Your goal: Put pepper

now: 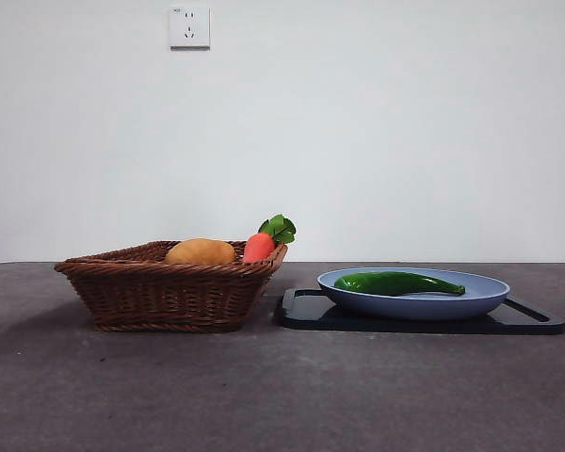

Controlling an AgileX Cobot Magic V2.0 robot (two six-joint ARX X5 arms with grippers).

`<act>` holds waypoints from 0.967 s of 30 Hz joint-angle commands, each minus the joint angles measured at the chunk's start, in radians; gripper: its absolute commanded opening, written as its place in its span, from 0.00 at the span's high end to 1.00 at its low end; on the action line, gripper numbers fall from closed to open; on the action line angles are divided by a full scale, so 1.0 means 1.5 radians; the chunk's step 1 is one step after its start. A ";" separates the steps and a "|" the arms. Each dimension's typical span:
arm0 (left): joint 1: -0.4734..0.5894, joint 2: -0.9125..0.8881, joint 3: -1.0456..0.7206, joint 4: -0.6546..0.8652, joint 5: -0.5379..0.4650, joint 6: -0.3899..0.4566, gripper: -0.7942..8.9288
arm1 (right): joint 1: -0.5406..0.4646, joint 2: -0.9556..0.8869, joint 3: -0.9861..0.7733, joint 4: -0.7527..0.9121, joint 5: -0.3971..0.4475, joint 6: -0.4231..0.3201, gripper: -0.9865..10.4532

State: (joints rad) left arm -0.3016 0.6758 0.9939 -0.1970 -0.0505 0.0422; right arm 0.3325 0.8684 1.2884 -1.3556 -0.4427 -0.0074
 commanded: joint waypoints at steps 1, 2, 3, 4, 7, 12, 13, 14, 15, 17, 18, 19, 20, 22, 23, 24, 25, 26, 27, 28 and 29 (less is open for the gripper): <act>0.067 -0.065 -0.101 0.119 -0.002 0.010 0.91 | 0.002 0.004 0.012 -0.009 0.000 0.004 0.90; 0.092 -0.092 -0.138 0.142 -0.002 0.010 0.91 | 0.002 0.004 0.012 -0.009 0.000 0.004 0.90; 0.111 -0.113 -0.167 0.158 -0.004 0.010 0.91 | 0.002 0.004 0.012 -0.009 0.000 0.004 0.90; 0.132 -0.138 -0.201 0.170 -0.010 0.010 0.91 | 0.002 0.004 0.012 -0.009 0.000 0.004 0.90; 0.176 -0.198 -0.293 0.191 -0.042 0.009 0.91 | 0.002 0.004 0.012 -0.009 0.000 0.004 0.90; 0.214 -0.276 -0.426 0.196 -0.042 -0.016 0.91 | 0.002 0.004 0.012 -0.009 0.000 0.004 0.90; 0.218 -0.290 -0.451 0.196 -0.041 -0.020 0.91 | 0.002 0.004 0.012 -0.009 0.000 0.004 0.90; 0.221 -0.302 -0.473 0.196 -0.041 -0.027 0.91 | 0.002 0.004 0.012 -0.009 0.000 0.004 0.90; 0.223 -0.311 -0.491 0.196 -0.041 -0.035 0.91 | 0.002 0.004 0.012 -0.009 0.000 0.004 0.90; 0.225 -0.331 -0.529 0.196 -0.036 -0.052 0.91 | 0.002 0.004 0.012 -0.009 0.000 0.004 0.90; 0.225 -0.338 -0.544 0.196 -0.036 -0.054 0.91 | 0.002 0.004 0.012 -0.009 0.000 0.004 0.90; 0.225 -0.346 -0.560 0.196 -0.036 -0.056 0.91 | 0.002 0.004 0.012 -0.010 0.000 0.004 0.90; 0.225 -0.353 -0.575 0.196 -0.036 -0.059 0.91 | 0.002 0.004 0.012 -0.009 0.000 0.004 0.90; 0.225 -0.367 -0.599 0.196 -0.036 -0.069 0.91 | 0.002 0.004 0.012 -0.009 0.000 0.004 0.90; 0.225 -0.374 -0.611 0.195 -0.036 -0.070 0.91 | 0.002 0.004 0.012 -0.009 0.000 0.004 0.90; 0.225 -0.380 -0.620 0.195 -0.036 -0.070 0.91 | 0.002 0.004 0.012 -0.009 0.000 0.004 0.90; 0.225 -0.386 -0.629 0.195 -0.036 -0.070 0.91 | 0.002 0.004 0.012 -0.009 0.000 0.004 0.90; 0.225 -0.393 -0.638 0.193 -0.035 -0.071 0.91 | 0.002 0.004 0.012 -0.009 0.000 0.004 0.90; 0.225 -0.396 -0.643 0.193 -0.035 -0.075 0.91 | 0.002 0.004 0.012 -0.009 0.000 0.004 0.90; 0.225 -0.400 -0.649 0.190 -0.036 -0.079 0.91 | 0.002 0.004 0.012 -0.009 0.000 0.004 0.90; 0.225 -0.404 -0.652 0.183 -0.035 -0.081 0.91 | 0.002 0.004 0.012 -0.009 0.000 0.004 0.90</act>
State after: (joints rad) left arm 0.0326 0.0765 0.0189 0.0742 -0.1085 -0.0643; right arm 0.3325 0.8684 1.2884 -1.3556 -0.4427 -0.0074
